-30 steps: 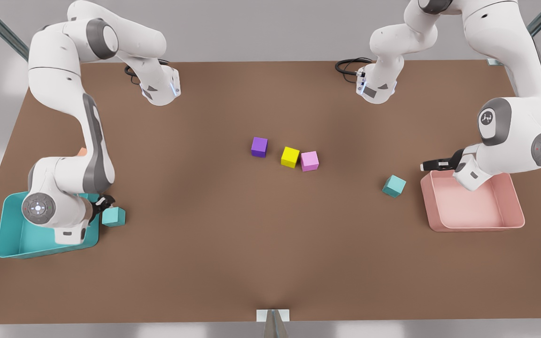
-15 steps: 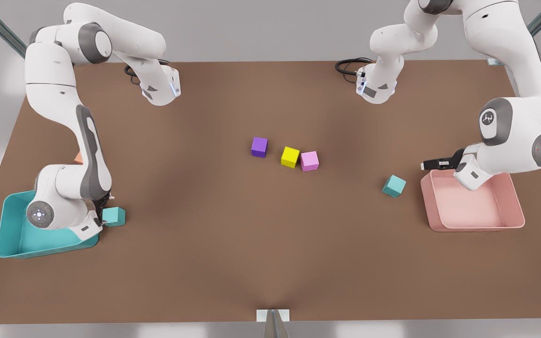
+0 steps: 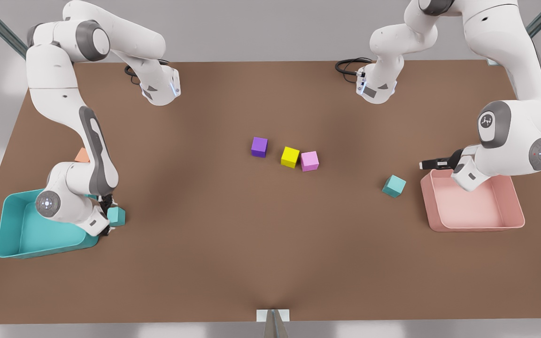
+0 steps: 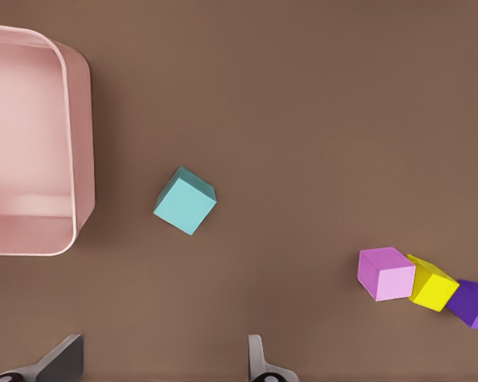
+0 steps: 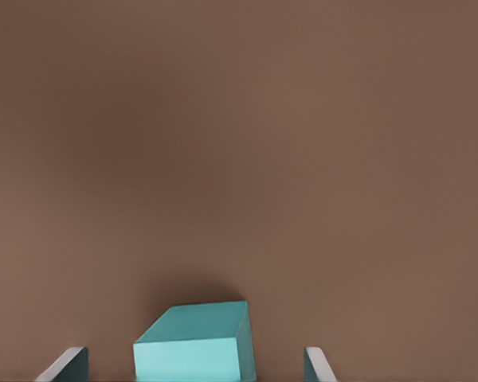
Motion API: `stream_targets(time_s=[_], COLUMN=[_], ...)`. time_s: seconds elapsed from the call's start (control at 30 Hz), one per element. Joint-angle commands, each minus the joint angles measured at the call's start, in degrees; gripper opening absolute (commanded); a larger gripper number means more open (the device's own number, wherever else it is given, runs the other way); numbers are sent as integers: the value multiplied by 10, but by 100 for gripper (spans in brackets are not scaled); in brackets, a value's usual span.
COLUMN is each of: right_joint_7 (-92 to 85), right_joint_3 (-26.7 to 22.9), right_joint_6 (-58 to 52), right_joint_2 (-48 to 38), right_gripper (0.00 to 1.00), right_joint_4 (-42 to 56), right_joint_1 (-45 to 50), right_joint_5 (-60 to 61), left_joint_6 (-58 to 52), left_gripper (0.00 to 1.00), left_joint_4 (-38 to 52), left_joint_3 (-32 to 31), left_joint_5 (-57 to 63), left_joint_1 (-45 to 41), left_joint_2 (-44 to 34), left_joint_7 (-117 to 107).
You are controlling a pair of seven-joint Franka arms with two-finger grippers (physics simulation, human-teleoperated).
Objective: Stack the two blue cubes on top of each other
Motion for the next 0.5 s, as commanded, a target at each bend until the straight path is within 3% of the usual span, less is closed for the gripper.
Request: stream_targets(time_s=[0.0,0.47], right_joint_7=[-117,-117], right_joint_3=[0,-11], right_joint_6=[21,26], right_joint_2=[-1,10], right_gripper=[100,100], right_joint_4=[-8,-16], right_joint_1=[-5,-6], right_joint_5=[-3,-12], left_joint_6=[-2,2], left_gripper=[100,100], left_joint_4=[0,2], left_joint_3=[0,-1], left_joint_5=[0,2], left_joint_1=[0,-3], left_joint_2=[-1,4], left_joint_7=[-2,-2])
